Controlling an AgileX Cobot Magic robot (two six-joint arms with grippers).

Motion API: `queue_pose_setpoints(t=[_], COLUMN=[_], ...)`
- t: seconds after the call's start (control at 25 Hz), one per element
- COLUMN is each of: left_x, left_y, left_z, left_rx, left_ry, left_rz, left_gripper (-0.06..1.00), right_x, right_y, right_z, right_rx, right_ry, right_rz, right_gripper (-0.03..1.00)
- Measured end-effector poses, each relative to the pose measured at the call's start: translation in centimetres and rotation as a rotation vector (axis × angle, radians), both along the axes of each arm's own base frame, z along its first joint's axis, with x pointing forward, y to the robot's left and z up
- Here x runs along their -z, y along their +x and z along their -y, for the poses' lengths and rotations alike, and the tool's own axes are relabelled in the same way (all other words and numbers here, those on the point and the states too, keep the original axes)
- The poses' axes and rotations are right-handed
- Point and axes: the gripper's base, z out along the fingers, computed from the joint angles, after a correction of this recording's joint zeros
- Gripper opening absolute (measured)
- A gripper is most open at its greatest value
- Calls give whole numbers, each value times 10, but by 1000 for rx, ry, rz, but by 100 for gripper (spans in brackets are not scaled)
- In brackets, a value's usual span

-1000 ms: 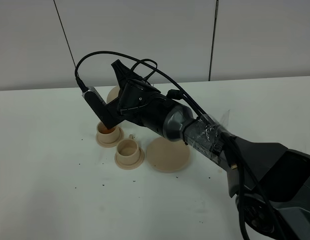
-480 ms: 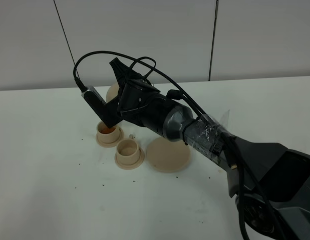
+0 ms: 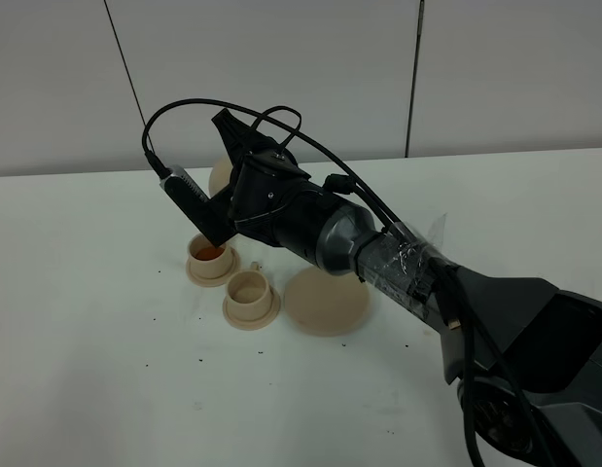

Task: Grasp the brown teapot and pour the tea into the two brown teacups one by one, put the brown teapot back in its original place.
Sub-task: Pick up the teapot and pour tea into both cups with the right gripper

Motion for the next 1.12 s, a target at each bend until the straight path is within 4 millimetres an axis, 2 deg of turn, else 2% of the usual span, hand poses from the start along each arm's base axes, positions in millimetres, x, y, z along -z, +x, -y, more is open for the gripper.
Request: queue_pose_setpoints(t=[1.12], left_x=[0], left_y=[0], left_z=[0], left_rx=[0], left_ry=[0], left_rz=[0], left_gripper=[24], right_x=[-2], right_y=[0], right_z=[-1], right_rx=[-12], right_ry=[-28], right_rz=[32], right_gripper=[10])
